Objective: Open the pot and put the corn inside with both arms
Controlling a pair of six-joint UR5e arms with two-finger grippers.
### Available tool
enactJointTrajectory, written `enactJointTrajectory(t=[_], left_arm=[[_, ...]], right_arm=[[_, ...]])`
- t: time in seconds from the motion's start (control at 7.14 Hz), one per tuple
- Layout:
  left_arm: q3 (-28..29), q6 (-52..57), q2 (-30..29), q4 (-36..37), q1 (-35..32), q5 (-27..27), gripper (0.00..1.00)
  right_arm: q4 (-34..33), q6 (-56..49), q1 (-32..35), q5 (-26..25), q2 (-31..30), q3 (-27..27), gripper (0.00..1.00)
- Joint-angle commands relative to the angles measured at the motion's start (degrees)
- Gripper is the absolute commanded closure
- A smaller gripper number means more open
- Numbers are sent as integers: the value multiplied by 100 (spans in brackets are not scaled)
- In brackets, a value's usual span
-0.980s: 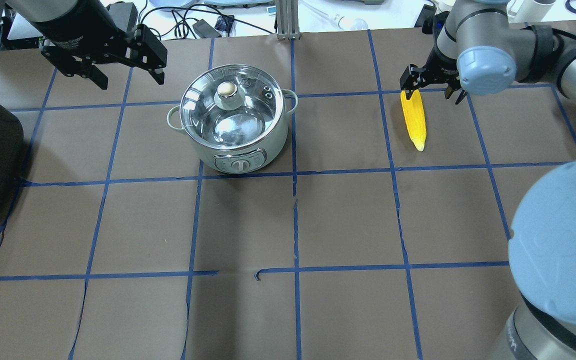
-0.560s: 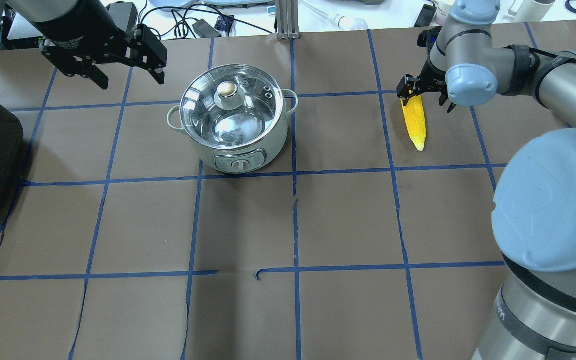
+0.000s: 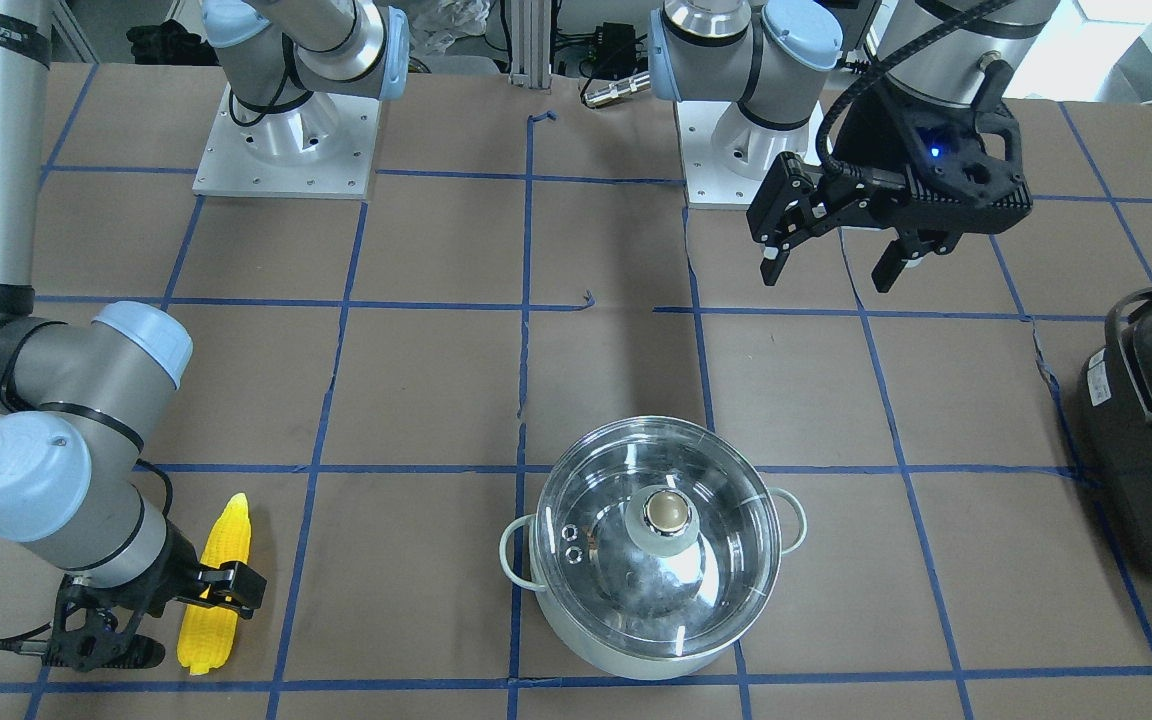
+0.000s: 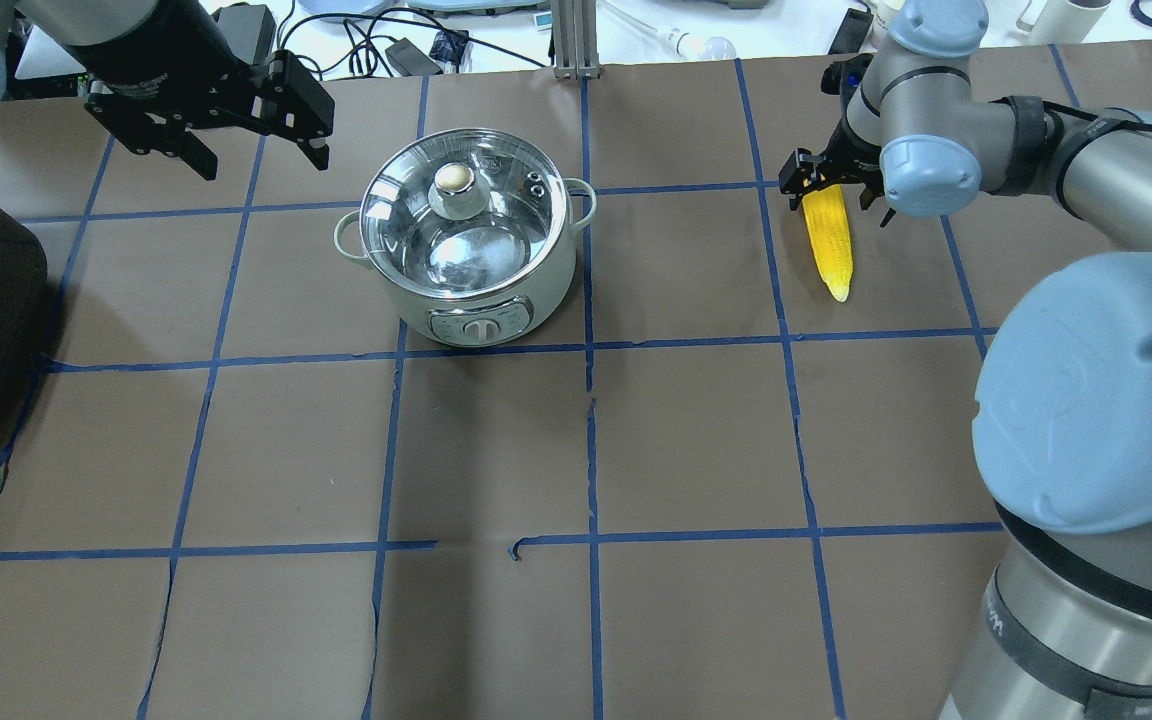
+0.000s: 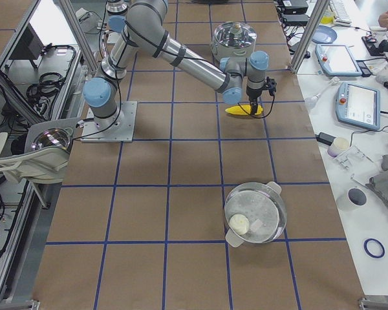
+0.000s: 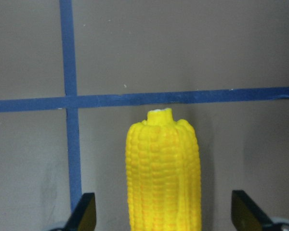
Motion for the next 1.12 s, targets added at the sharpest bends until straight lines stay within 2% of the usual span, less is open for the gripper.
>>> enactJointTrajectory(t=[0.0,0.14,0.28,0.56,0.98], left_arm=[[-7,5,-9,0,4,25,0],[2,-12,-35,9,4,16,0],[-7,-4,-18,0,4,8,0],[-7,5,-27,0,4,7,0],[-16,5,8,-9,-5,34,0]], right_arm=[[22,-95,25,-50,9,97,0],[-21,-226,25,-59,18,123,1],[-31,-236,25,-59,27,124,6],[-13,-245,25,-59,36,132,29],[22,-385,16,-182,27,71,34]])
